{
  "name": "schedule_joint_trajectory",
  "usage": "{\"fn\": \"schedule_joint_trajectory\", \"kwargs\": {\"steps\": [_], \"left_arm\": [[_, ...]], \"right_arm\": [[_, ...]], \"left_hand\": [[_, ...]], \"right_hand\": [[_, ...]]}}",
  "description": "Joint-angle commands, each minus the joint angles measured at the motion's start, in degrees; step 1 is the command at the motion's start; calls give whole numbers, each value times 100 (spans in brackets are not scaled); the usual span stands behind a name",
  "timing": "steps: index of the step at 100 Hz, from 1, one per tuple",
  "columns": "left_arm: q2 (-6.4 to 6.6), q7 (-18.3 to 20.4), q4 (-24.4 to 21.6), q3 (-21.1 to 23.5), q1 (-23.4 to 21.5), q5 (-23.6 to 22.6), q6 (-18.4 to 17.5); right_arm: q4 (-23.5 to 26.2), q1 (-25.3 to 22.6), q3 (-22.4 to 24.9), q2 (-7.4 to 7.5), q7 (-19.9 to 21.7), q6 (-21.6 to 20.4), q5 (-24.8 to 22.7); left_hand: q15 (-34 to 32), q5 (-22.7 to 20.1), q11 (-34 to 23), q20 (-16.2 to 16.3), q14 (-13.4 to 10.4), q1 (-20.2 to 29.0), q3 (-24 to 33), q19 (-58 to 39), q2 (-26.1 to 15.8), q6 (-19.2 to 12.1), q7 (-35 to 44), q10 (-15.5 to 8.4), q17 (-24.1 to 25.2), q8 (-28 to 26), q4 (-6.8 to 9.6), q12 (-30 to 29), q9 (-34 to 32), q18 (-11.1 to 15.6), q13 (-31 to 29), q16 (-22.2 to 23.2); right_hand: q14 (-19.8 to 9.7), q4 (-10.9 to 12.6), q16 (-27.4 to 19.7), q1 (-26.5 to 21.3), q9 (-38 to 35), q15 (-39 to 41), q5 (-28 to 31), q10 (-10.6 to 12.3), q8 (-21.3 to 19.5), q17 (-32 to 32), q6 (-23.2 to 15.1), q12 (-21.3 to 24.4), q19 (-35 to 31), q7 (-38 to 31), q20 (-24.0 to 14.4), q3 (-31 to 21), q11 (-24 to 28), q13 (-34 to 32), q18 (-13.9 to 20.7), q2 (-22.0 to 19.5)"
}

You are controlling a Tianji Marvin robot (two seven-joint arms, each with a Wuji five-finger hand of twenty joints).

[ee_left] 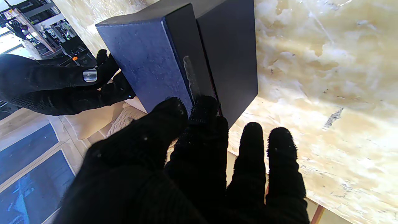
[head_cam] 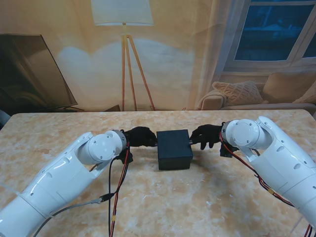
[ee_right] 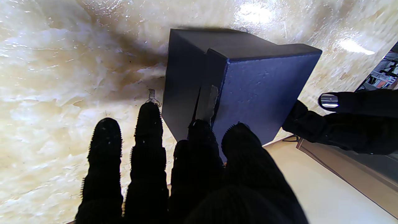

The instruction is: Pack mini donuts into a plastic bag, tie the opening and put the bag into the gift box

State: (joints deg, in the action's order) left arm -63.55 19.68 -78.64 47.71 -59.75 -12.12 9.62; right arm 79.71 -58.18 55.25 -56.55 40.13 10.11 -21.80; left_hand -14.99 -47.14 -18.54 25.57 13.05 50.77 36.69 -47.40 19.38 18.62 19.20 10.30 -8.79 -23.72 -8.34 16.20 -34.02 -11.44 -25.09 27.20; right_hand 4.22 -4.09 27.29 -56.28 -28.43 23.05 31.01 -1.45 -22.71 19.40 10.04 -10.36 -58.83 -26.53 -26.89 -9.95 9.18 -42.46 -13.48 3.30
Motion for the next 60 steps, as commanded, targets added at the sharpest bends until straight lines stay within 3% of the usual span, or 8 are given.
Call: {"fn": "schedule_joint_trajectory", "kwargs": {"steps": [1,60], "left_arm": [[-80,59,-33,-18,40,31,13],[-157,25,224,-175,274,147,111]], "right_arm": [[52,-8,-38,-81,97,11,28],[-5,48,-121,-96,66,183,44]], "left_hand": [[-23,230,40,112,65,-95,-76,-9,-26,-859,-415,-385,72,111,-44,-73,120,-33,24,94],[-11,265,48,128,60,-127,-85,8,-68,-852,-442,-357,96,119,5,-71,161,-45,59,89]], "right_hand": [[51,-17,94,-228,-139,101,-340,364,205,-42,-1140,-73,-174,478,14,118,-55,-22,-79,-197],[62,-5,97,-307,-158,111,-333,318,205,-44,-1107,-85,-184,480,12,326,-55,-26,-90,-254]]}}
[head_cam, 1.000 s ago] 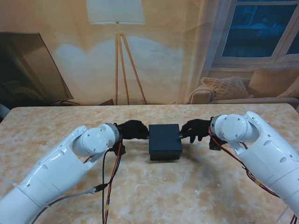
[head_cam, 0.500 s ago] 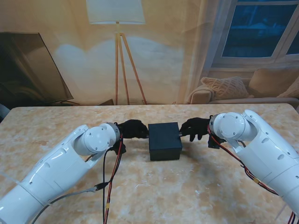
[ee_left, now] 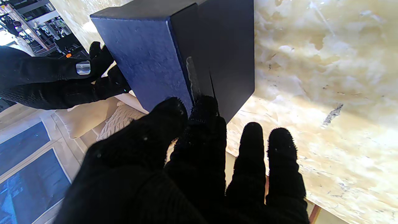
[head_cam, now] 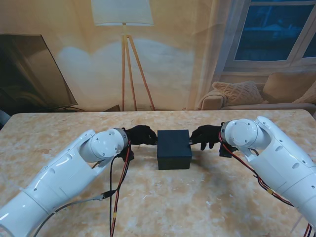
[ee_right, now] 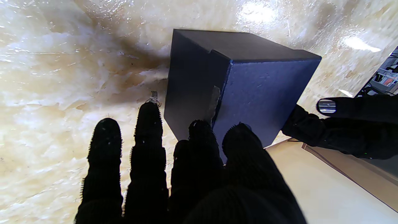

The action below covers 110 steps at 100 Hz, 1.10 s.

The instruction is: Pack mini donuts into a plastic bag, tie the opening and put the bag into the gift box

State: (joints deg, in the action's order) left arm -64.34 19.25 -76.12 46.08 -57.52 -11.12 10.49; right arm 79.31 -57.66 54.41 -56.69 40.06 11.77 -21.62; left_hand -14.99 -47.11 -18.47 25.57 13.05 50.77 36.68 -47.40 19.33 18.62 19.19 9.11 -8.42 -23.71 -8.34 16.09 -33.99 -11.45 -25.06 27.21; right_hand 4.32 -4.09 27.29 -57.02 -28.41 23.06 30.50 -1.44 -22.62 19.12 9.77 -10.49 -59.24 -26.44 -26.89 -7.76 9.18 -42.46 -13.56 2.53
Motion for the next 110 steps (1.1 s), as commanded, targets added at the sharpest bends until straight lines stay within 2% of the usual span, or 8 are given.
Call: {"fn": "schedule_joint_trajectory", "kwargs": {"steps": [1,94,110], "left_arm": [[-80,66,-22,-15,54,50,25],[-148,56,280,-219,200,138,173],[-148,47,290,-214,207,118,195]], "right_arm": [[35,-2,-39,-82,73,20,26],[-86,107,-237,-89,93,243,83],[-66,84,-182,-87,82,217,50]], "left_hand": [[-11,267,42,129,62,-129,-87,7,-69,-855,-443,-239,58,119,4,-60,158,-43,56,89],[-10,260,46,148,72,-123,-106,19,-54,-844,-428,-189,66,95,2,-20,152,-65,66,89],[-13,263,49,148,86,-151,-109,19,-75,-826,-441,-141,68,103,17,-16,154,-70,70,91]], "right_hand": [[47,-6,97,-234,-152,112,-280,324,196,-17,-1080,-71,-144,470,12,112,-58,-30,-85,-176],[74,-18,102,-454,-227,135,-230,249,181,-23,-1079,-106,-156,388,7,525,-51,-32,-93,-246],[67,-23,104,-486,-284,145,-211,126,159,-18,-1093,-130,-162,324,4,646,-27,-45,-99,-260]]}}
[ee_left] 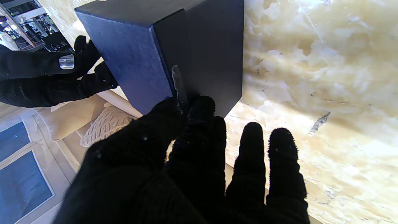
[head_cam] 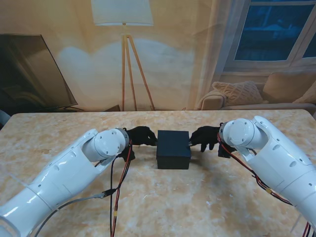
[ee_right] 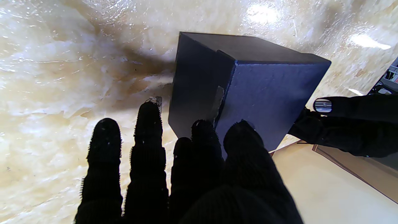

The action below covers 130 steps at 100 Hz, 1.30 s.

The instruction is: Pack mini donuts into a plastic bag, tie the opening and put the bag into the gift box

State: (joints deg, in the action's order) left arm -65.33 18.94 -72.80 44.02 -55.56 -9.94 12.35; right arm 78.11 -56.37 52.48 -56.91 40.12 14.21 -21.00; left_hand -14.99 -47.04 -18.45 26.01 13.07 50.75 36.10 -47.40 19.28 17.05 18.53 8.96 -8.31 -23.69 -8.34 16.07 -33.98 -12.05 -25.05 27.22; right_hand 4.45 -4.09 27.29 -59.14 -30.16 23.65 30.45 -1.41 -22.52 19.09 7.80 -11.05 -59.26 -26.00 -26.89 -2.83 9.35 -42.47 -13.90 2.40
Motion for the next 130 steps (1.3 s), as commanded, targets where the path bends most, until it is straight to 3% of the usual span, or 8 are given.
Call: {"fn": "schedule_joint_trajectory", "kwargs": {"steps": [1,7,20,45,55,80,117,130], "left_arm": [[-48,77,-42,-7,11,-2,9],[-49,70,-40,0,8,-7,17],[-50,59,-31,17,2,-17,57],[-59,10,-17,55,-11,-33,104],[-68,-21,-24,66,-20,-31,125],[-70,-101,-52,101,-50,-108,125],[-30,-136,-206,254,-146,-226,132],[12,-142,-342,388,-232,-340,100]], "right_arm": [[56,-47,14,-65,76,-30,-13],[57,-52,29,-65,72,-41,-17],[48,-53,40,-67,58,-45,-39],[55,-62,75,-70,22,-31,-108],[51,-58,78,-72,13,-25,-113],[55,-69,107,-73,-6,1,-152],[95,-160,295,-77,-81,-45,-264],[152,-232,444,-75,-113,-172,-315]], "left_hand": [[-14,257,47,105,82,-152,-50,17,-71,-667,-376,-131,52,101,18,-13,154,-10,65,91],[-18,254,48,109,93,-161,-49,10,-79,-639,-379,-96,47,104,26,-10,154,-19,58,92],[-50,247,45,125,122,-223,-76,-13,-127,-581,-400,29,43,119,55,9,157,-30,42,116],[-145,220,25,177,174,-399,-195,-70,-259,-526,-446,88,38,165,135,87,117,-66,-4,200],[-239,213,-1,253,254,-472,-291,-139,-304,-501,-480,246,32,223,222,177,98,-131,-25,313],[-522,206,-120,525,416,-543,-387,-312,-302,-440,-456,468,21,238,247,497,48,-247,-61,690],[-547,271,-92,635,475,-564,-386,-319,-300,-378,-501,516,42,225,252,605,94,-287,-30,780],[-556,291,-86,655,490,-554,-386,-300,-301,-370,-533,504,50,230,254,622,113,-280,-27,798]], "right_hand": [[48,-24,104,-278,-113,87,-205,118,146,-9,-893,-76,-163,274,3,161,-43,-46,-71,-248],[52,-31,108,-290,-174,99,-191,34,127,-4,-920,-102,-171,223,1,222,-14,-62,-78,-244],[27,-66,120,-394,-359,145,-147,-382,46,-1,-968,-354,-181,-146,1,447,173,-65,-85,-235],[18,-83,124,-336,-571,227,0,-644,72,4,-854,-864,-191,-515,-3,495,421,-67,-110,-197],[22,-87,130,-320,-638,269,82,-752,34,18,-841,-1088,-207,-661,-8,498,559,-83,-132,-176],[40,-96,192,-296,-769,424,142,-817,-89,23,-898,-1442,-243,-973,-19,502,760,-129,-164,-141],[58,-98,253,-299,-871,561,137,-818,-170,37,-946,-1613,-291,-1167,-38,497,865,-155,-196,-107],[28,-101,306,-324,-1034,685,-1,-788,-147,65,-1245,-1677,-334,-1182,-55,497,952,-250,-192,-55]]}}
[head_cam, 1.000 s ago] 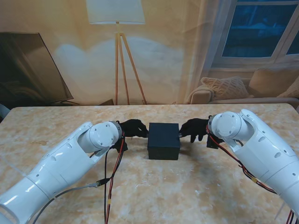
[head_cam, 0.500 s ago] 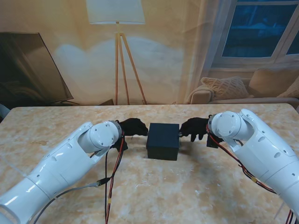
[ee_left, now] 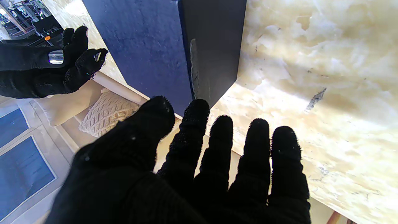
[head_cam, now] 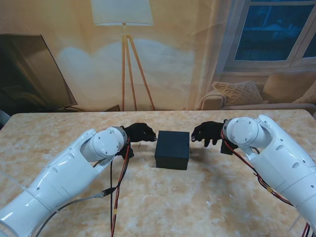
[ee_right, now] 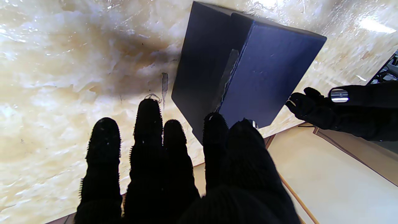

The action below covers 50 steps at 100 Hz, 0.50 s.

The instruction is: Pack mini donuts into a plastic bag, tie the opening and put the bag into the gift box

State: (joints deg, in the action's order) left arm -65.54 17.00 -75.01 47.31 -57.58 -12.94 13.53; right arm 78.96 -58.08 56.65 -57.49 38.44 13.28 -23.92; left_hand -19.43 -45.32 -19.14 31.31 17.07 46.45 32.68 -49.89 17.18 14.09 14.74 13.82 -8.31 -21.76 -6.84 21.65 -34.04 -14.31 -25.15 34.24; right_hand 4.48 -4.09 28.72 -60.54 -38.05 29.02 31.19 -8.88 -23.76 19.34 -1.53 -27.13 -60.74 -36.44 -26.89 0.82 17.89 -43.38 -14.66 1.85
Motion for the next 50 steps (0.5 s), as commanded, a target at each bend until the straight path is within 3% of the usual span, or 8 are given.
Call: {"fn": "schedule_joint_trajectory", "kwargs": {"steps": [1,9,19,41,50], "left_arm": [[35,52,-132,70,-38,-46,-20],[46,1,-202,146,-97,-124,-79],[50,-88,-290,219,-175,-198,-178],[67,-85,-364,177,-193,-263,-352],[63,-50,-325,108,-142,-245,-367]], "right_arm": [[71,-67,36,-18,54,-91,-25],[102,-104,101,-14,53,-189,-36],[126,-142,136,-16,37,-296,-22],[63,-57,-13,-7,131,-311,89],[24,-8,-97,-6,156,-260,112]], "left_hand": [[-114,120,-20,127,90,-123,-44,-50,-90,-77,-155,19,50,37,103,67,117,-51,-13,99],[-348,92,-216,188,47,-103,-32,-68,-87,-208,-133,-172,21,12,95,258,29,-40,-118,323],[-848,92,-591,384,26,-35,-45,-224,-57,-404,-18,-336,1,-61,45,753,-90,-41,-252,1033],[-1961,208,-1433,1072,26,-11,-61,-685,-33,-652,64,-362,-49,22,16,2163,-375,-182,-501,2663],[-2281,203,-1649,1289,38,15,-101,-842,-18,-689,111,-329,-78,28,-23,2466,-500,-227,-602,2994]], "right_hand": [[24,-103,184,-186,-252,189,-110,-40,-19,43,-353,-87,-194,-174,-58,132,113,-157,-114,5],[-9,-109,282,-204,-474,410,-228,5,73,113,-631,-190,-257,-310,-80,133,257,-289,-126,44],[-71,-109,409,-189,-783,722,-387,81,239,213,-886,-337,-325,-372,-94,136,490,-487,-122,60],[-185,-121,666,-195,-1155,1382,-461,191,449,430,-1038,-649,-486,-401,-118,144,992,-778,-83,48],[-203,-121,708,-223,-1242,1517,-409,242,511,483,-1043,-704,-523,-416,-119,140,1086,-840,-37,50]]}}
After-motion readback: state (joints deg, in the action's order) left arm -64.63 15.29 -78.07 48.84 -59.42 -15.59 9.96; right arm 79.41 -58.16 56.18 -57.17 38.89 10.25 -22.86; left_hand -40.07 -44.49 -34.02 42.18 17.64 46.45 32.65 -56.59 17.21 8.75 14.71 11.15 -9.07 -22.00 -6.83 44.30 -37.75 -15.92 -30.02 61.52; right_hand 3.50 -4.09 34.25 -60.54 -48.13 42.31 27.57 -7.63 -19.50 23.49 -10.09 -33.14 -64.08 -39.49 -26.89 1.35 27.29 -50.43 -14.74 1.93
